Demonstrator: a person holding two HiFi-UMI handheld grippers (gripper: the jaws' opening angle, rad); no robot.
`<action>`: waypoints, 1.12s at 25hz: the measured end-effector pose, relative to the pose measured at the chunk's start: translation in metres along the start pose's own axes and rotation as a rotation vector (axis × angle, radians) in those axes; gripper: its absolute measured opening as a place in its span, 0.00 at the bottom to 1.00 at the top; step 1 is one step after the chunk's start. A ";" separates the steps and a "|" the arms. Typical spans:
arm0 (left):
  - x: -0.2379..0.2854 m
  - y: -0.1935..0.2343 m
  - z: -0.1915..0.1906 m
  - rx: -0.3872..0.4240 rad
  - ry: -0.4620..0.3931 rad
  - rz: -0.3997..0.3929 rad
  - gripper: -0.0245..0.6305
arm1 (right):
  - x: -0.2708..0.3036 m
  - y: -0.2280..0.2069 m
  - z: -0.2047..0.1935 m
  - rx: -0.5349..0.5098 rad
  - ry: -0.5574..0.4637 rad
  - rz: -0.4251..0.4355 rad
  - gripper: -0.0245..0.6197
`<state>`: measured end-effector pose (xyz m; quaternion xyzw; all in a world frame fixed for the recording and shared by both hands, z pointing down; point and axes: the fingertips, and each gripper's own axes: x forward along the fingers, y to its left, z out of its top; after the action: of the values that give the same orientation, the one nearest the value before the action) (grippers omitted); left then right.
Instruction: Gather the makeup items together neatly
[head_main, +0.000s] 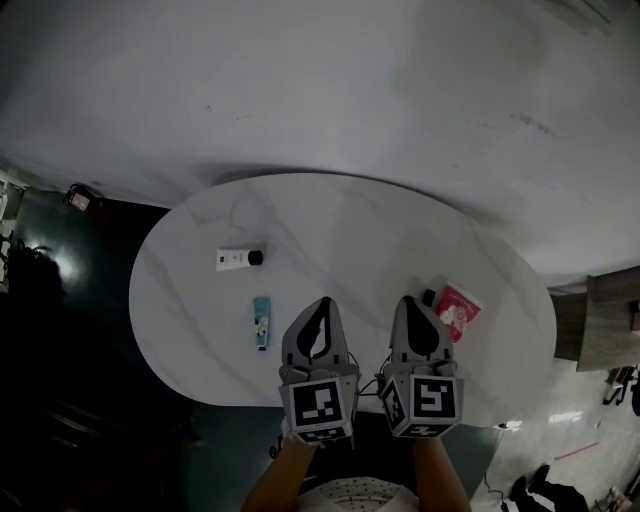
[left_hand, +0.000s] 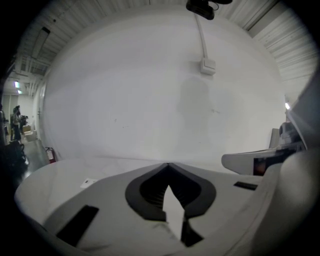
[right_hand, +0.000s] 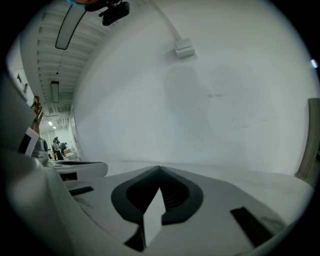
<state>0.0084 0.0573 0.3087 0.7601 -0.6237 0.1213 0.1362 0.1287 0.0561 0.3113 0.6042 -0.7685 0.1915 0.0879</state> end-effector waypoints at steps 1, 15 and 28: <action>0.001 0.002 0.000 0.000 0.000 0.001 0.09 | 0.002 0.002 0.000 0.000 0.002 0.002 0.03; 0.011 0.040 -0.005 -0.015 0.032 0.014 0.09 | 0.033 0.043 -0.013 -0.045 0.049 0.081 0.03; 0.014 0.095 -0.013 -0.079 0.056 0.071 0.09 | 0.068 0.103 -0.013 -0.098 0.067 0.203 0.03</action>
<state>-0.0825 0.0314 0.3315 0.7278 -0.6506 0.1224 0.1791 0.0108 0.0204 0.3290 0.5114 -0.8308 0.1819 0.1232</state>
